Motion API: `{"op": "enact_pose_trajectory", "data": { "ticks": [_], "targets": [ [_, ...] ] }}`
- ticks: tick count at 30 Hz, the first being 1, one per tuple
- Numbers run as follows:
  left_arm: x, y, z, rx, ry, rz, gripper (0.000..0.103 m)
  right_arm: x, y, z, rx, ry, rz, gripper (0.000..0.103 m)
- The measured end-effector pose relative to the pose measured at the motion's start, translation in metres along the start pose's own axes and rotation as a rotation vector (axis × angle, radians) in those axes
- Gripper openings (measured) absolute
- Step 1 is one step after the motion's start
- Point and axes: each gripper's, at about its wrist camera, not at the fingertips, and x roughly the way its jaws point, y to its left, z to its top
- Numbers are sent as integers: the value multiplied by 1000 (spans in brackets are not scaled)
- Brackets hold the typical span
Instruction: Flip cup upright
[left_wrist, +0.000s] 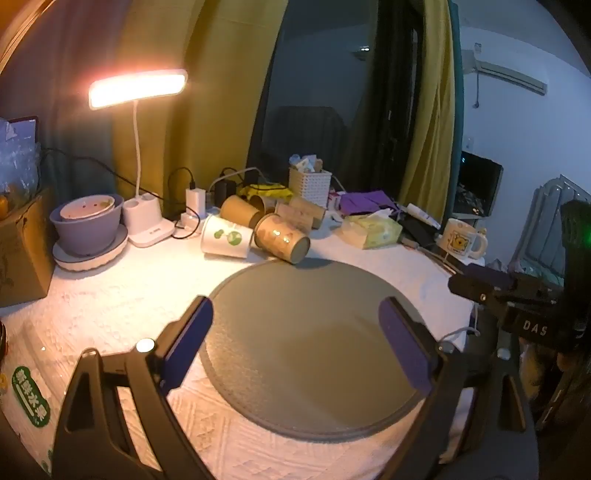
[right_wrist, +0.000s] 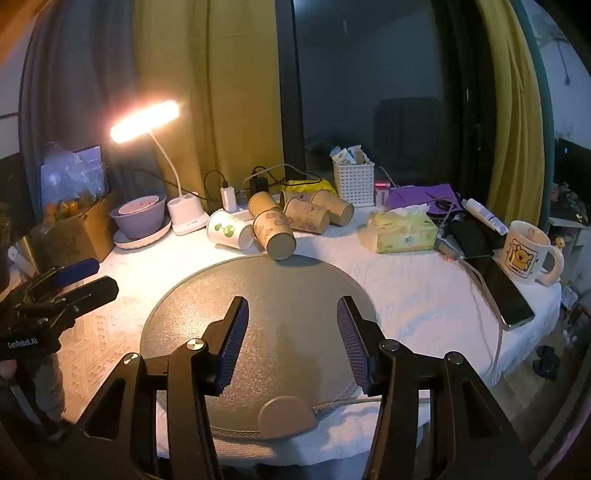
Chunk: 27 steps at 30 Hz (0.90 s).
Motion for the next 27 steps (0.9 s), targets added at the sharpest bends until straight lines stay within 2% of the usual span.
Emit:
{"op": "enact_pose_trajectory", "data": {
  "ticks": [11,27],
  "targets": [
    [-1,6,2,-33,-2,-5,92,1,6,-2,-7,3,-1,53],
    [-2,3,4,-30,-2,-11,92,1,5,-1,-15,7,-3,53]
  ]
}}
